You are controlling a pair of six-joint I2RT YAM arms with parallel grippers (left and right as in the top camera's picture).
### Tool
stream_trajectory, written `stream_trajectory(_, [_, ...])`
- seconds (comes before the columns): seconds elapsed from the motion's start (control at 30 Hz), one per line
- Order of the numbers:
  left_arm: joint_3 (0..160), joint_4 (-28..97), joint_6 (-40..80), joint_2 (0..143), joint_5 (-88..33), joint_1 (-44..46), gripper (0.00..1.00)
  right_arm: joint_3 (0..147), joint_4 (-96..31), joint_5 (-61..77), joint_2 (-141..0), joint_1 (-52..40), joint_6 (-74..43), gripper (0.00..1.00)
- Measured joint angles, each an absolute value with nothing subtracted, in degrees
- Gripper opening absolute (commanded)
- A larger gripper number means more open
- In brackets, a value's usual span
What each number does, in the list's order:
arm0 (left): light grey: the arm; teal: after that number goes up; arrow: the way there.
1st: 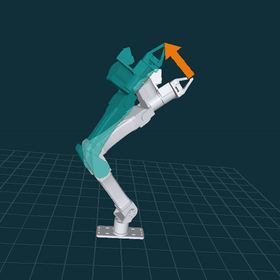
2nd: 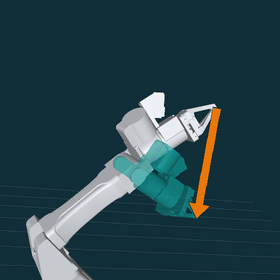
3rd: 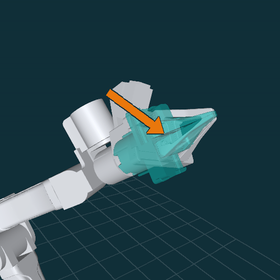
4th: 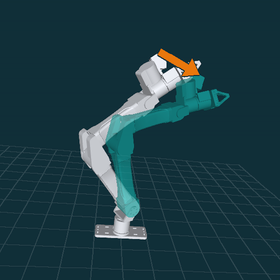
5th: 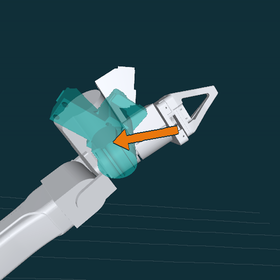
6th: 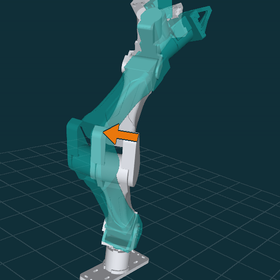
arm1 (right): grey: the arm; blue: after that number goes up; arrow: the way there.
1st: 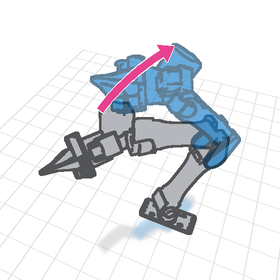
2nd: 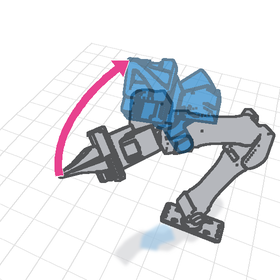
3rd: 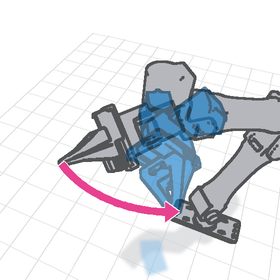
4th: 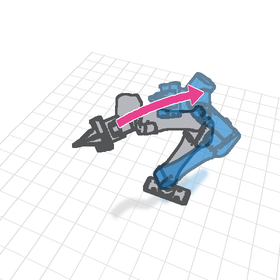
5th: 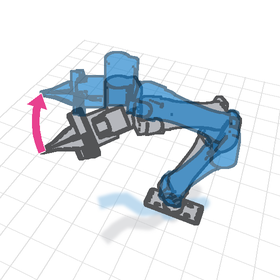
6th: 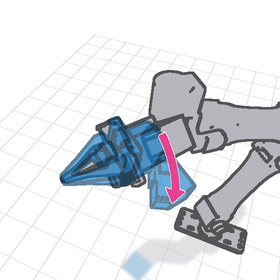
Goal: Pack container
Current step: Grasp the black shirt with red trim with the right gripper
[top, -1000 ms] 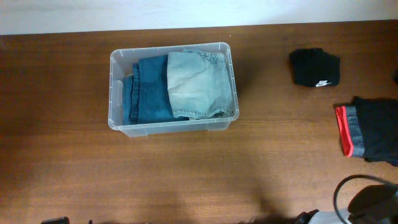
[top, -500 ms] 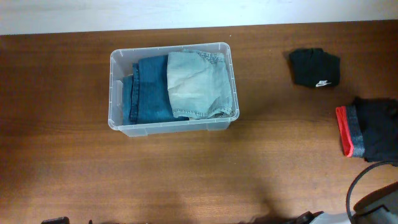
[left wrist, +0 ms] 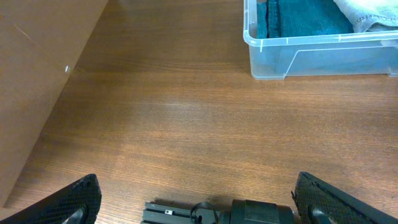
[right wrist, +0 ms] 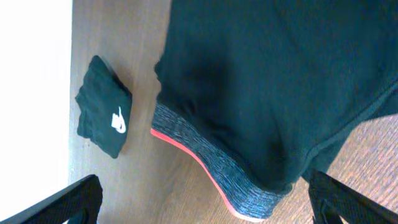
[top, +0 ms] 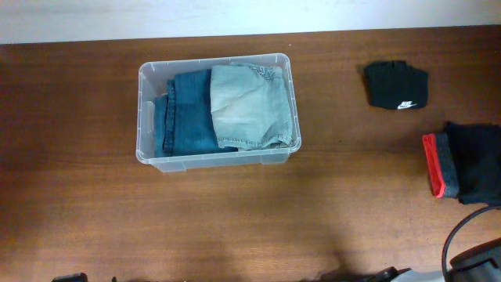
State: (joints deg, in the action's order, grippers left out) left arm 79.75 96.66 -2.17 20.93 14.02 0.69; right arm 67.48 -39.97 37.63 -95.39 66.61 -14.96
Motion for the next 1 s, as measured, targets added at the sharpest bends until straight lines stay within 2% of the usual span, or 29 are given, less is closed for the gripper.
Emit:
stream_trajectory(0.4, [79.75, 96.66, -2.17, 20.93, 14.02, 0.69, 0.99, 63.99, -35.44, 40.42, -99.22, 71.33, -16.19, 0.99])
stream_trajectory(1.0, [79.77, 96.66, -2.17, 20.93, 14.02, 0.69, 0.99, 63.40, -32.58, 40.16, -106.59, 71.37, -14.74, 0.99])
